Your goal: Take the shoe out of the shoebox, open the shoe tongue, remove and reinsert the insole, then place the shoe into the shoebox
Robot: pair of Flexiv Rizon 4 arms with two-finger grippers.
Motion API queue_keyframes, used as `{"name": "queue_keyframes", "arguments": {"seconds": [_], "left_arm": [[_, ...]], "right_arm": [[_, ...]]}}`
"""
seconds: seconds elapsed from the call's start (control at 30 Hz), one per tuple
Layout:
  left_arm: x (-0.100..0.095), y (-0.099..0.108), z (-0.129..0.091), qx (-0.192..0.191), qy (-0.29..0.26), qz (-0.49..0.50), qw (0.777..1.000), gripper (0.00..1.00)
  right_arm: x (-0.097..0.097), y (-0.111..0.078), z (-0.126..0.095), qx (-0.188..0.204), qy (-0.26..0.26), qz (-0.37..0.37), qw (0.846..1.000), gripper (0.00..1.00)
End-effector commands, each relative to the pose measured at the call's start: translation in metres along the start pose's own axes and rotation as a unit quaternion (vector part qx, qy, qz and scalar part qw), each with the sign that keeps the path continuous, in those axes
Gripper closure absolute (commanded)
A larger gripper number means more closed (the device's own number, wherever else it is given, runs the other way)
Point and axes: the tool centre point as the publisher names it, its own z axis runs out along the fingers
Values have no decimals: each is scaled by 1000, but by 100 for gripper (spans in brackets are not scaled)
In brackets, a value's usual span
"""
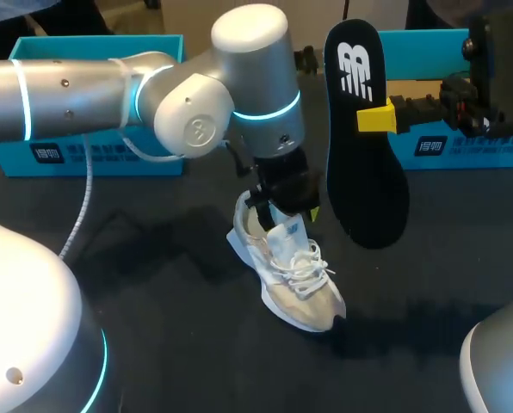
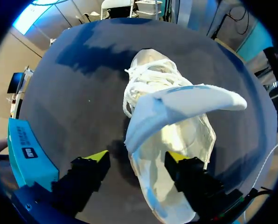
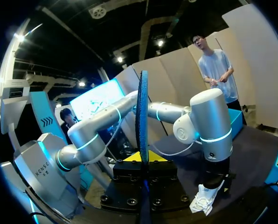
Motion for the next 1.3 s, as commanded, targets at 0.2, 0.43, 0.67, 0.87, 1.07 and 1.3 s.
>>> {"name": "queue_keyframes", "arguments": {"seconds": [0.2, 0.43, 0.67, 0.87, 1.07, 1.3], "left_arm": [[-7, -1, 3, -3, 24, -27, 999, 57], [-4, -2, 7, -1, 33, -30, 999, 89], [-1, -1, -3, -3, 10, 4, 1000, 100], [1, -3, -20, -5, -9, 35, 999, 100], [6, -8, -38, -2, -19, 77, 997, 100], [21, -20, -60, -4, -15, 143, 990, 100]], "right_arm": [[-2, 2, 3, 1, 1, 0, 1000, 100], [-2, 2, 3, 1, 1, 0, 1000, 100], [-2, 2, 3, 1, 1, 0, 1000, 100], [-2, 2, 3, 1, 1, 0, 1000, 100], [-2, 2, 3, 1, 1, 0, 1000, 100], [-2, 2, 3, 1, 1, 0, 1000, 100]]}}
